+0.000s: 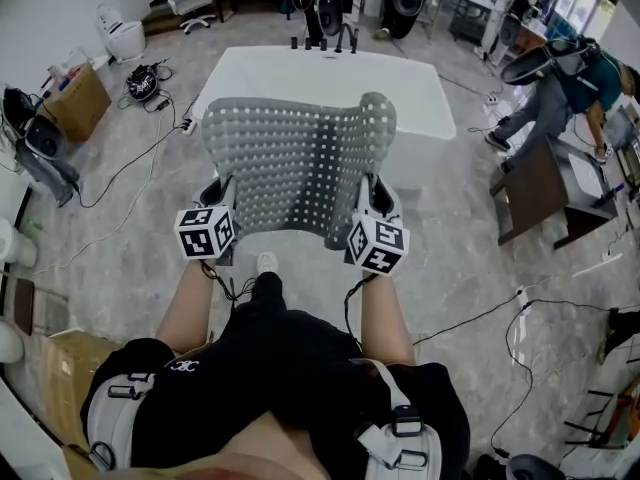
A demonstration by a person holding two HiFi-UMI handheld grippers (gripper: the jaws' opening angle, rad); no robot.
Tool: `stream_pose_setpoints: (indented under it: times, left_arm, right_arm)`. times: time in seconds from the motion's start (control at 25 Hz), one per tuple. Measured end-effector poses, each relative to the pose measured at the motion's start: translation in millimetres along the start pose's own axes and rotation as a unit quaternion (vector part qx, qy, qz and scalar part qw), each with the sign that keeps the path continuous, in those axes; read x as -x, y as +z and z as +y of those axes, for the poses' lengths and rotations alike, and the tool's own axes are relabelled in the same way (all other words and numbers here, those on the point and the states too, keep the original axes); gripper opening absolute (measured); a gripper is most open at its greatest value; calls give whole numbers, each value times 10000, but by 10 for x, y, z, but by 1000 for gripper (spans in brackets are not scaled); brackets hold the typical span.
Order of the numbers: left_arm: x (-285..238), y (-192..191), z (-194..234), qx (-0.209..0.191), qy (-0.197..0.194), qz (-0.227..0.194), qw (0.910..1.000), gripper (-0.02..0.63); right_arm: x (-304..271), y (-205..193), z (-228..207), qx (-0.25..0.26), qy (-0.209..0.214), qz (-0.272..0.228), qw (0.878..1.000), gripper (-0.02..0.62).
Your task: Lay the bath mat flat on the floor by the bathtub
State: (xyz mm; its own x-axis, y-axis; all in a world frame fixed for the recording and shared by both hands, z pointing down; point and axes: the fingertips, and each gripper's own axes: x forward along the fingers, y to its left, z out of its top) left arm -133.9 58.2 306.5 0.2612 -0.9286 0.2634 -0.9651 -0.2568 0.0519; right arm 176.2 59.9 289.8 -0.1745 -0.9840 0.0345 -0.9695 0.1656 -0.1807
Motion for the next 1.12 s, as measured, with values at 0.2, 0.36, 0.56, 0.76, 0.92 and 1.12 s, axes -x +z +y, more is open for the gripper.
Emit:
stream_pose_setpoints:
  times: [0.2, 0.36, 0.56, 0.76, 0.92, 1.12]
  left_arm:
    - [-369, 94, 298, 68, -85, -40, 9999, 48]
    - [-840, 130, 425, 51, -218, 83, 9997, 48]
    - [-1406, 383, 699, -48, -381, 167, 9991, 48]
    - [-1933, 655, 1053, -104, -544, 167, 9983, 48]
    - [-2324, 648, 1358, 3, -639, 270, 9976, 48]
    - [-2829, 516, 1568, 195, -893, 519, 9945, 48]
  right_arm:
    - [-433, -29, 75, 4, -87, 6, 10000, 58]
    - [-864, -71, 22, -36, -143, 120, 9998, 58]
    - [-1446, -16, 108, -30, -257, 190, 9995, 58]
    - [-2096, 82, 214, -141, -369, 210, 9990, 58]
    - [-2510, 28, 331, -239, -367, 322, 9985, 58]
    - [-2891, -108, 339, -83, -619, 495, 9968, 58]
